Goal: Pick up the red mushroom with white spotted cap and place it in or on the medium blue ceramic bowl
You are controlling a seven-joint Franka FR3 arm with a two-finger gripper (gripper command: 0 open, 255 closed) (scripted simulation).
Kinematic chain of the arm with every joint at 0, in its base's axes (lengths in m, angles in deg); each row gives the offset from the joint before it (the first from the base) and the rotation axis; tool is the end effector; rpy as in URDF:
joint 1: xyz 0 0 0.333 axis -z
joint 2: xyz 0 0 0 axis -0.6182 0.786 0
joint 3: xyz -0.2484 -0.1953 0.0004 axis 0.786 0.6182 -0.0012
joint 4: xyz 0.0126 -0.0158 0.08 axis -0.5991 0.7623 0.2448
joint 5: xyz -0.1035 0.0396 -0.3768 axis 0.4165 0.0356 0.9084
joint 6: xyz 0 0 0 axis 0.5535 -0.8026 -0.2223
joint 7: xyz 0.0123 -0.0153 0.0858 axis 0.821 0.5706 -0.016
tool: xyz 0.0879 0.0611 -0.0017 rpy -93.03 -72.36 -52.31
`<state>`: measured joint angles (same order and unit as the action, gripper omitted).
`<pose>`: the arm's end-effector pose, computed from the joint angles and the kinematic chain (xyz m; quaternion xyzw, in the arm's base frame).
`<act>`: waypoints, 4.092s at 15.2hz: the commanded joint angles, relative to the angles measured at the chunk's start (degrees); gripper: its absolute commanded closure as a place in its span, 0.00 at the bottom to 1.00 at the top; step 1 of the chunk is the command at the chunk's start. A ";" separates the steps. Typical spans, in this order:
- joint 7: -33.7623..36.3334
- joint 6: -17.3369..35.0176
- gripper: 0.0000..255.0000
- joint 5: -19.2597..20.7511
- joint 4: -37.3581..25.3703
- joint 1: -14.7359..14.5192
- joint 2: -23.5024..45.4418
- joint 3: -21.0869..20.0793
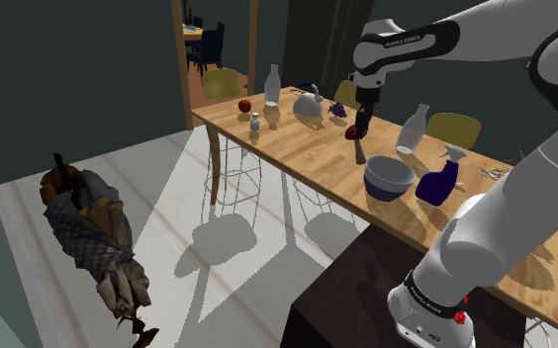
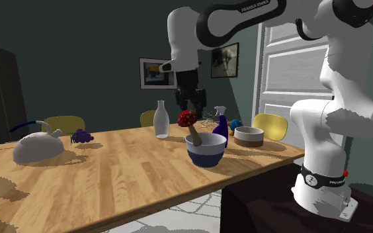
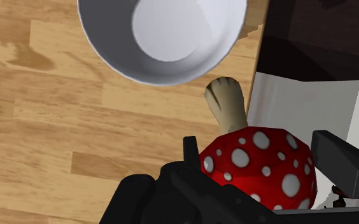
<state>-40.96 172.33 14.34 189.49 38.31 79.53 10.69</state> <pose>0.4354 -0.2295 0.4834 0.9881 0.1291 -0.0829 0.0105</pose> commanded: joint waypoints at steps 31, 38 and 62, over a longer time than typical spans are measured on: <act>-12.94 -9.55 1.00 9.19 0.15 7.12 -13.30 7.24; -12.18 -4.27 1.00 9.79 5.32 7.39 -13.18 8.21; -11.71 -1.89 0.00 9.70 7.03 7.19 -12.41 8.60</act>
<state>-52.61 171.64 24.28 197.64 45.65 67.10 19.57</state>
